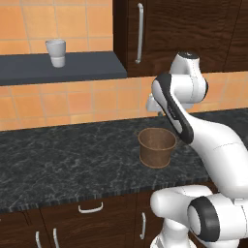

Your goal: Open the cabinet, pick up the bread from the cabinet and place it in the basket. Then move the basket to the dining counter.

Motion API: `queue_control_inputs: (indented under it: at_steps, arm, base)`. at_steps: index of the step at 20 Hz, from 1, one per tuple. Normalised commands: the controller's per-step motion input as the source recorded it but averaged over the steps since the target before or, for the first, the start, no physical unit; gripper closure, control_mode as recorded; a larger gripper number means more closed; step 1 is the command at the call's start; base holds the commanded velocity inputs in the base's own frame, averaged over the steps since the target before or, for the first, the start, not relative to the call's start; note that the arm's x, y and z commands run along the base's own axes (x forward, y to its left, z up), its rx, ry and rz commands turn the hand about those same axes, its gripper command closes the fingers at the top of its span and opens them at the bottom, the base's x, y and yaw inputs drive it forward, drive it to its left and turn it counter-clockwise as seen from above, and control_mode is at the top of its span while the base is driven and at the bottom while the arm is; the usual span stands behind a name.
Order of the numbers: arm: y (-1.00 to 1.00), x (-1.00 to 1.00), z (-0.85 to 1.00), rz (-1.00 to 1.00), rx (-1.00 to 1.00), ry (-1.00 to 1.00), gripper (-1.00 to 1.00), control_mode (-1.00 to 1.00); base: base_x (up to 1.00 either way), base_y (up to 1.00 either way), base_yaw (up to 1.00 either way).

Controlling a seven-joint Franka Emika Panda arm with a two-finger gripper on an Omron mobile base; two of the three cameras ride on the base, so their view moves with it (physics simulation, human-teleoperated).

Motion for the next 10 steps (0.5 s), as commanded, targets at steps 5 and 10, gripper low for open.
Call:
queue_control_inputs:
  at_steps: [5, 10]
  arm:
    - [0.29, 0.00, 0.08, -0.03, -0.03, -0.04, -1.00, -1.00]
    - [0.34, -0.08, 0.86, -0.13, -0.01, -0.26, -1.00, -1.00]
  base:
    - [0.00, 0.00, 0.00]
    - [0.00, 0.00, 0.00]
